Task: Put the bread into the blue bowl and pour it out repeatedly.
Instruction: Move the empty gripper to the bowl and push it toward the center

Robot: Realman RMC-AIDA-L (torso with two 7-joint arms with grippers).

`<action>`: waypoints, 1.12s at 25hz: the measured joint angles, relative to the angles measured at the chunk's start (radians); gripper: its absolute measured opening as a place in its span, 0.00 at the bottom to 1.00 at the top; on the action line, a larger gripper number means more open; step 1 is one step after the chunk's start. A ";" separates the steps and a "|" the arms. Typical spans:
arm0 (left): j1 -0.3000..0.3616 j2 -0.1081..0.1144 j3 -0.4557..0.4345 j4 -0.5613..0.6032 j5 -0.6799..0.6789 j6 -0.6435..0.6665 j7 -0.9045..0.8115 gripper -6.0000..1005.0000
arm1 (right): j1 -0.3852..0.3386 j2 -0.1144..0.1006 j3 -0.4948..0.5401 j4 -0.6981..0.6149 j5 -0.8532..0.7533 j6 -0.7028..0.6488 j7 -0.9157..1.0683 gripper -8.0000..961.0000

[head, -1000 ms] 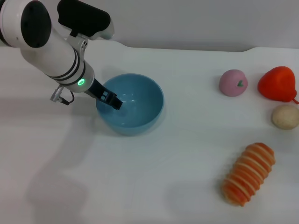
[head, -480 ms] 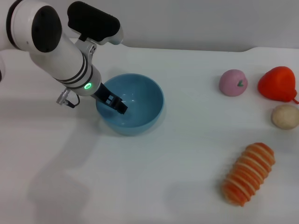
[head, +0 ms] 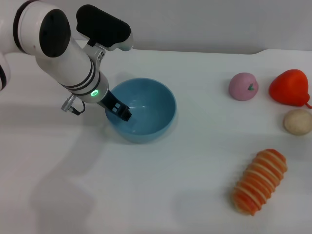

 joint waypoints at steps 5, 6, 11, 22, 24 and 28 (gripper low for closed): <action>0.000 0.000 -0.002 -0.003 -0.003 -0.001 -0.001 0.54 | 0.000 0.000 0.000 0.000 0.000 0.000 0.000 0.55; 0.000 0.000 -0.002 -0.003 -0.003 -0.002 -0.002 0.50 | -0.001 0.000 0.000 0.000 0.000 0.000 0.000 0.55; 0.000 0.001 0.000 -0.005 -0.004 -0.002 -0.003 0.30 | -0.001 0.000 0.000 0.000 0.000 0.000 0.000 0.55; -0.001 0.003 -0.003 -0.012 -0.006 0.004 -0.092 0.11 | -0.002 0.000 0.000 0.000 -0.004 0.000 0.000 0.55; 0.003 0.005 -0.011 -0.026 -0.005 0.004 -0.109 0.03 | -0.002 0.000 -0.001 0.000 -0.004 0.000 0.000 0.55; 0.035 0.005 -0.017 -0.093 -0.031 0.004 -0.115 0.01 | -0.002 0.001 -0.005 0.000 -0.004 0.000 0.001 0.55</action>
